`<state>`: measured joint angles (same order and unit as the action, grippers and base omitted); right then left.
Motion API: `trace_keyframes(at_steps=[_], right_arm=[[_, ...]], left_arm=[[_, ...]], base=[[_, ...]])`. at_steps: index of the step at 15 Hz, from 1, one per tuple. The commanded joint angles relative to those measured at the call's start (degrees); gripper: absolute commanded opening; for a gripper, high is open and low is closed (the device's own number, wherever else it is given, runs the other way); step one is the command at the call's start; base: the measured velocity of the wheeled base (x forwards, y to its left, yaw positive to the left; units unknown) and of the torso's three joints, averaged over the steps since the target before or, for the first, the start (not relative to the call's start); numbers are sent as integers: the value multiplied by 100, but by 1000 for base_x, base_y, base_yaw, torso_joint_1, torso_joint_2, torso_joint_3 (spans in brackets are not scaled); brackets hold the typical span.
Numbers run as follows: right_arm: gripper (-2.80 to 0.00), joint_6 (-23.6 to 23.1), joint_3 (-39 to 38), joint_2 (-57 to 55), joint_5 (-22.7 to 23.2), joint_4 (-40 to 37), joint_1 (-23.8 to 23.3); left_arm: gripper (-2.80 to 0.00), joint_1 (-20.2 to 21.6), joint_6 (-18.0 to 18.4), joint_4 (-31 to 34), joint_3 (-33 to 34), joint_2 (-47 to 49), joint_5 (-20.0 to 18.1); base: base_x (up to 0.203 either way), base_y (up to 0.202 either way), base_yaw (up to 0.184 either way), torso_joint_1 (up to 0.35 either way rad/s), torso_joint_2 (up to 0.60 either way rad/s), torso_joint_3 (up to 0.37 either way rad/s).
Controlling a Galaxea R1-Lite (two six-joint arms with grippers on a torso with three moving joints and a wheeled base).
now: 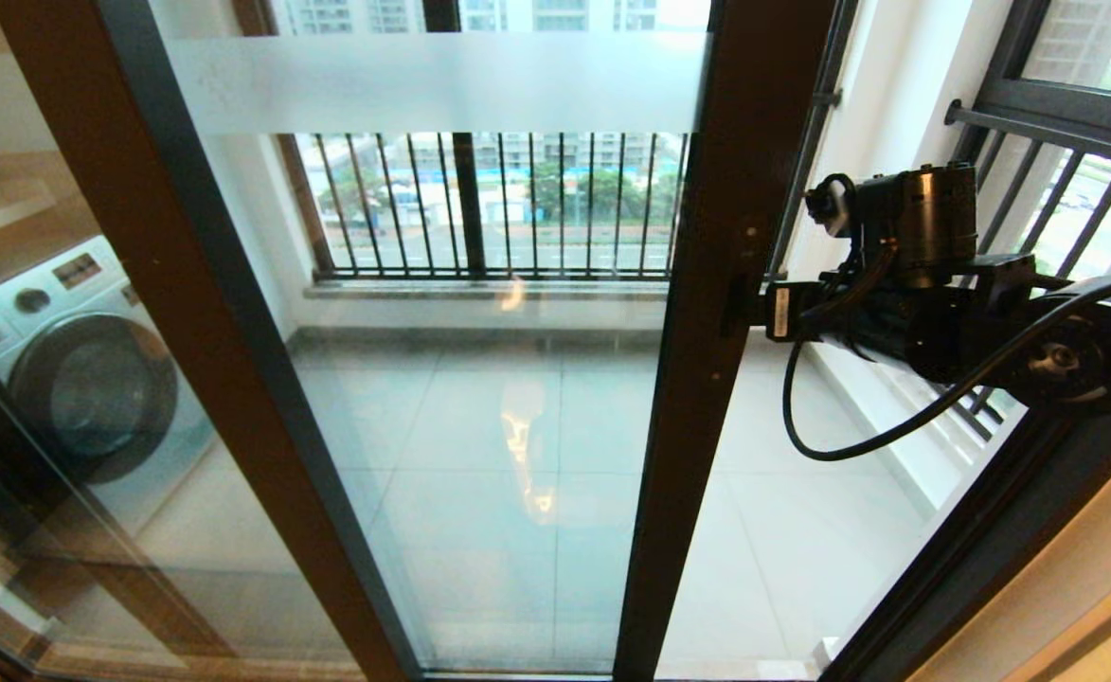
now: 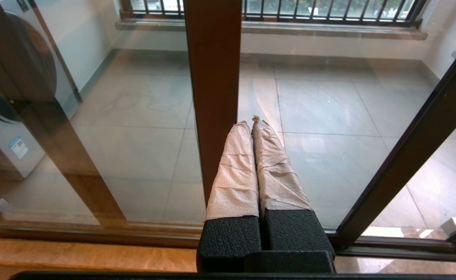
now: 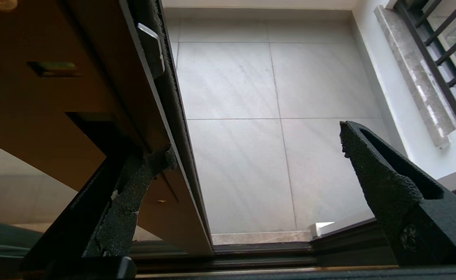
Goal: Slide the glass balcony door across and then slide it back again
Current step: Close the slid door
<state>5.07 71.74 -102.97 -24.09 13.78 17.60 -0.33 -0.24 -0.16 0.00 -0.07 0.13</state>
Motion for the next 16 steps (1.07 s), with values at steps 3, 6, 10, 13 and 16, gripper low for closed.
trace_keyframes(at_steps=[3,6,10,13,16], right_arm=[[0,-24,7,-12,-34,55,-116],[0,-24,-2,-4,-31,55,-208],[0,-24,-11,6,-26,55,-356],[0,-15,-91,70,-26,55,-406],[0,-14,-267,362,5,54,-366]], left_arm=[[-280,-9,-2,-2,0,7,4],[-280,-2,-2,-2,-9,7,4],[-280,-9,-2,-2,-1,7,4],[-280,-2,-2,-2,0,7,4],[-280,-2,-2,-2,-5,7,4]], base=[[0,0,0,0,0,0],[0,0,0,0,0,0],[0,0,0,0,0,0],[0,0,0,0,0,0],[0,0,0,0,0,0]])
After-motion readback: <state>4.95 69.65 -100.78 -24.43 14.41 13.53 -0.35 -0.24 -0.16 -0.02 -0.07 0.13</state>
